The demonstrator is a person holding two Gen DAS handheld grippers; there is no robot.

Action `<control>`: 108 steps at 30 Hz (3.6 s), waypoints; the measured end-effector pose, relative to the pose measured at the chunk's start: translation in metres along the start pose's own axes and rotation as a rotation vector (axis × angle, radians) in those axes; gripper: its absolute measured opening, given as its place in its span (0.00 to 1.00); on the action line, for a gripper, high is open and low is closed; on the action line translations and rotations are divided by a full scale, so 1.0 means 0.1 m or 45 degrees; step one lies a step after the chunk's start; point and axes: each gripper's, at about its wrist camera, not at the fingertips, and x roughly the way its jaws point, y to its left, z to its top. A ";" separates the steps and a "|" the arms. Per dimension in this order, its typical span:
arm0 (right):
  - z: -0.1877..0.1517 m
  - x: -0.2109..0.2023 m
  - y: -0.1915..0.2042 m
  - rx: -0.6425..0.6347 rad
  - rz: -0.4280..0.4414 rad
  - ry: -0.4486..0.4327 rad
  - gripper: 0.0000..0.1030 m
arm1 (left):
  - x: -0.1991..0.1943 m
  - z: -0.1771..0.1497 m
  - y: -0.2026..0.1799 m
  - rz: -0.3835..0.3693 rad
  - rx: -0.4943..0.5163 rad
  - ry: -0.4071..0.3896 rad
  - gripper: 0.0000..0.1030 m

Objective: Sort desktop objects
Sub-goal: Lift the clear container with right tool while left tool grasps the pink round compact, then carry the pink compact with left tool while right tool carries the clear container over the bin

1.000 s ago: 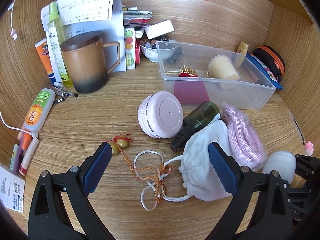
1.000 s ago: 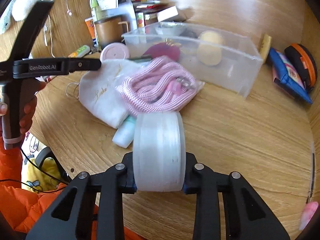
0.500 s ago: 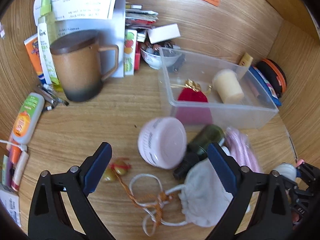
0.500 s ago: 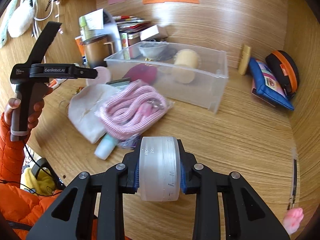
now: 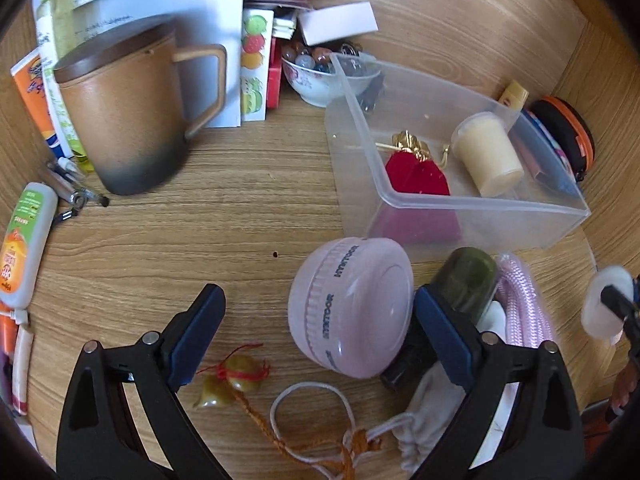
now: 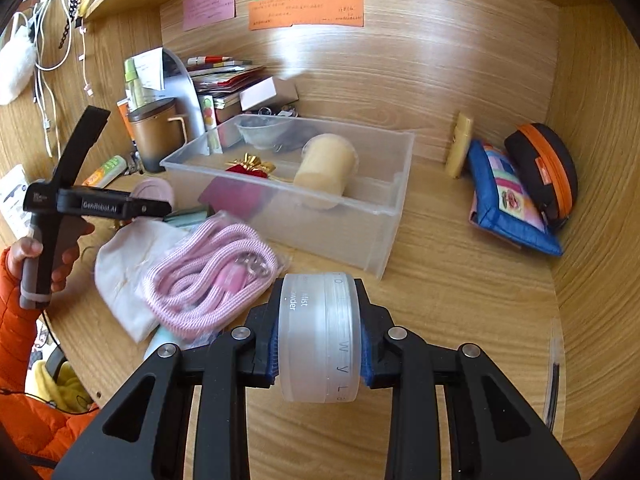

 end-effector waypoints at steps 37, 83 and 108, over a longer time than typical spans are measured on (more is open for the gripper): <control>0.52 0.10 0.10 -0.134 0.000 -0.080 0.26 | -0.27 -0.05 -0.12 0.096 0.122 -0.117 0.50; 1.09 0.54 -0.16 -0.108 -0.003 -0.095 0.26 | -0.68 0.59 -0.29 -0.052 0.125 -0.283 0.61; 0.95 0.99 -0.28 -0.078 0.053 0.034 0.26 | 0.17 0.89 -0.78 -0.151 0.209 -0.069 0.61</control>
